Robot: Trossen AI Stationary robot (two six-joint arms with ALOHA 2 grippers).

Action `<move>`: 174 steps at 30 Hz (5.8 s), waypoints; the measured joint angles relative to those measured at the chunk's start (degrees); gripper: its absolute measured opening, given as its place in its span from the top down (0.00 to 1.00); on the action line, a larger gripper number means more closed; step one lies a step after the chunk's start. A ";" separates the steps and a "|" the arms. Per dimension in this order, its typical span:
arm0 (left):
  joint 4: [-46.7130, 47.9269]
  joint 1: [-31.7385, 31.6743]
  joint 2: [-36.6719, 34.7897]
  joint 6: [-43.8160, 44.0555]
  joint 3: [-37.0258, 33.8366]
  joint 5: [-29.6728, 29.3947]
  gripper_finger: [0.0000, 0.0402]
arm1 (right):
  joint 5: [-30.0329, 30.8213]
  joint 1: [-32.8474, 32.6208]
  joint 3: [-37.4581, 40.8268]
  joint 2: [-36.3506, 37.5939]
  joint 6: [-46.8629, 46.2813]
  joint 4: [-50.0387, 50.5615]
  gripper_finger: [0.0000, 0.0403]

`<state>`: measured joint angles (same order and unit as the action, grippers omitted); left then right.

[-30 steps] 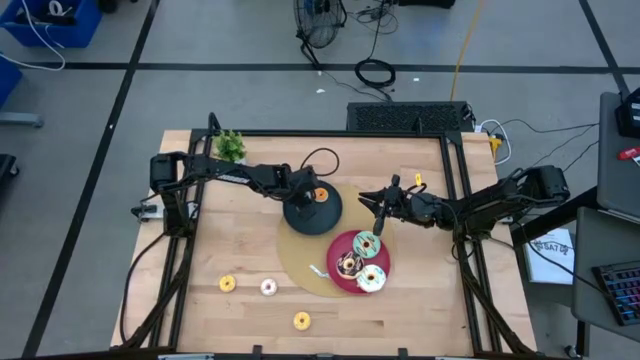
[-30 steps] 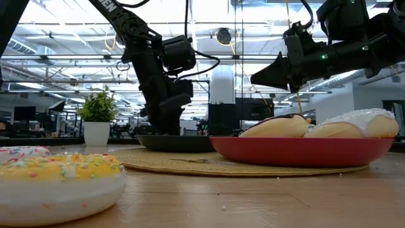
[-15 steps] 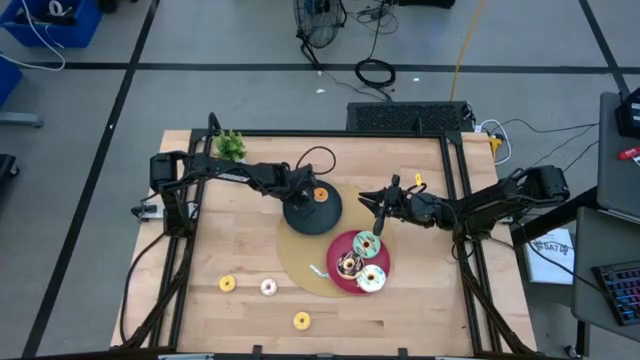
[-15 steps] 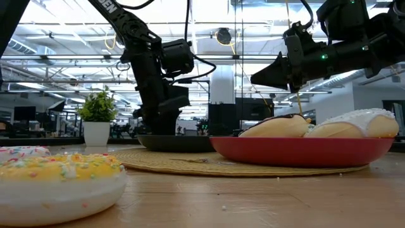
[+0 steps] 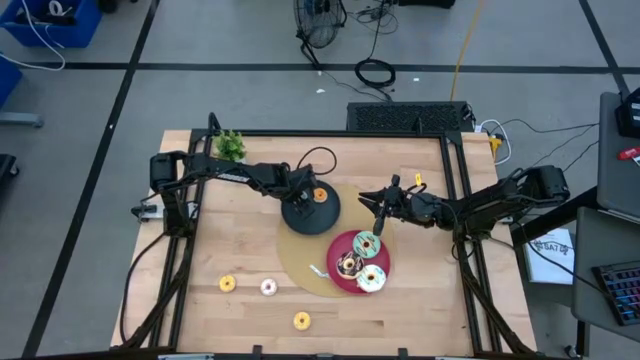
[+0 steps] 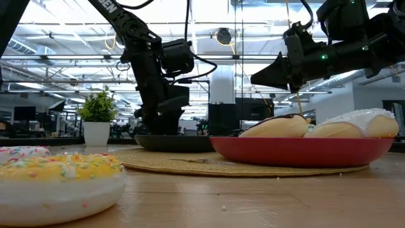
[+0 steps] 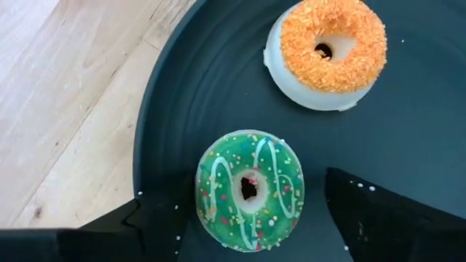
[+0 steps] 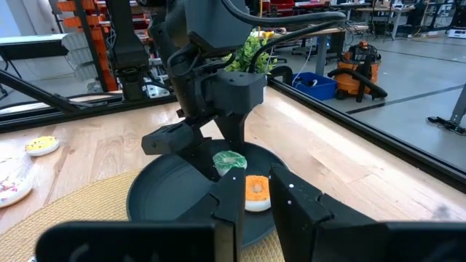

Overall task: Pick & Place donuts
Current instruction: Put the small green doughnut on the blue plate, then put the left small yellow doughnut on the blue plate

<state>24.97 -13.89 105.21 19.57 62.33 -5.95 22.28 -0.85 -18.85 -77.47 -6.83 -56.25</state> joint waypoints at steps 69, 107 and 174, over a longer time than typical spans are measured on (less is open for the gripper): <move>39.09 60.35 -9.66 94.77 -0.17 5.60 0.39 | -0.10 0.00 0.00 0.02 -6.45 1.41 0.86; 27.86 59.76 -8.74 102.92 -7.82 6.09 0.43 | -0.13 -0.01 0.02 0.02 -10.08 3.89 0.86; 25.39 28.11 -12.37 55.67 -7.82 -3.22 0.43 | -0.11 -0.02 0.02 0.00 -10.05 3.85 0.86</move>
<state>50.36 14.22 92.84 75.24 54.50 -9.17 22.17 -0.86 -18.83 -77.47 -16.88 -52.40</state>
